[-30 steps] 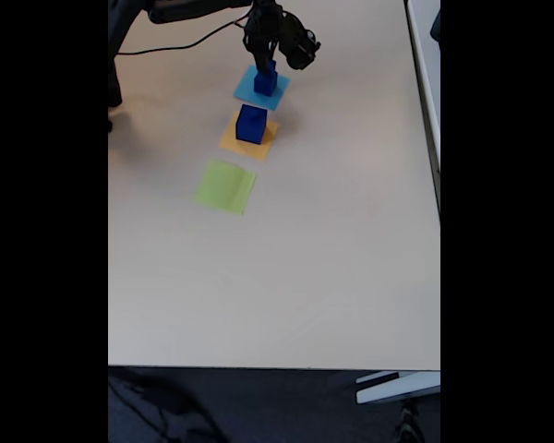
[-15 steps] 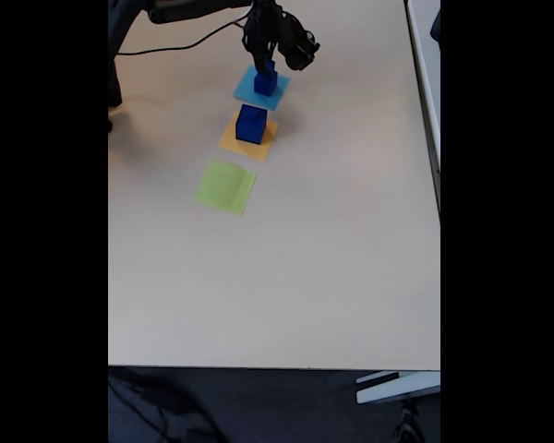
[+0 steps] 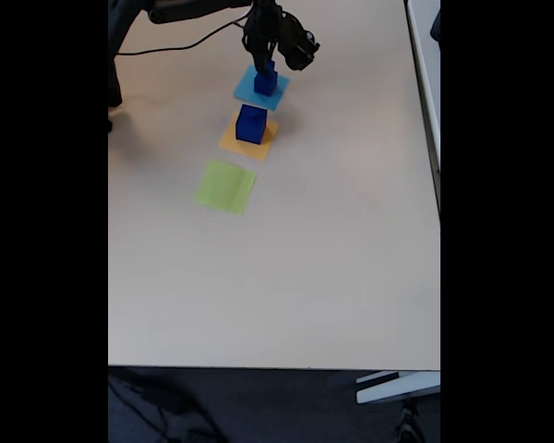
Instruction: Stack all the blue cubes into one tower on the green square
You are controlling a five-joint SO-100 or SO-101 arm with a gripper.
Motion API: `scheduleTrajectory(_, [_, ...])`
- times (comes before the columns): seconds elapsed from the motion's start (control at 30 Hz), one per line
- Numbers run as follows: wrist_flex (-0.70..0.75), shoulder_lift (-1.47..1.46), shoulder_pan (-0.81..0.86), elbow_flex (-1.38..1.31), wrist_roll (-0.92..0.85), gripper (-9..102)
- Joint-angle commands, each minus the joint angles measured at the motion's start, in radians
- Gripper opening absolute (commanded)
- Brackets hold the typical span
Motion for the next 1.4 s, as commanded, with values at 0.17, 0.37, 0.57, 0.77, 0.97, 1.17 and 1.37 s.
scheduleTrajectory(0.17, [0.005,0.005,-0.011,-0.026,0.012,11])
scheduleTrajectory(0.37, [0.003,0.003,-0.011,-0.026,0.011,12])
scheduleTrajectory(0.57, [0.003,0.003,-0.006,-0.025,0.002,13])
scheduleTrajectory(0.77, [0.003,0.005,-0.006,-0.025,0.002,14])
scheduleTrajectory(0.97, [0.002,0.005,-0.006,-0.025,0.003,16])
scheduleTrajectory(1.17, [0.005,0.02,-0.006,-0.025,-0.009,18])
scheduleTrajectory(1.37, [0.026,0.04,-0.009,-0.043,-0.012,18])
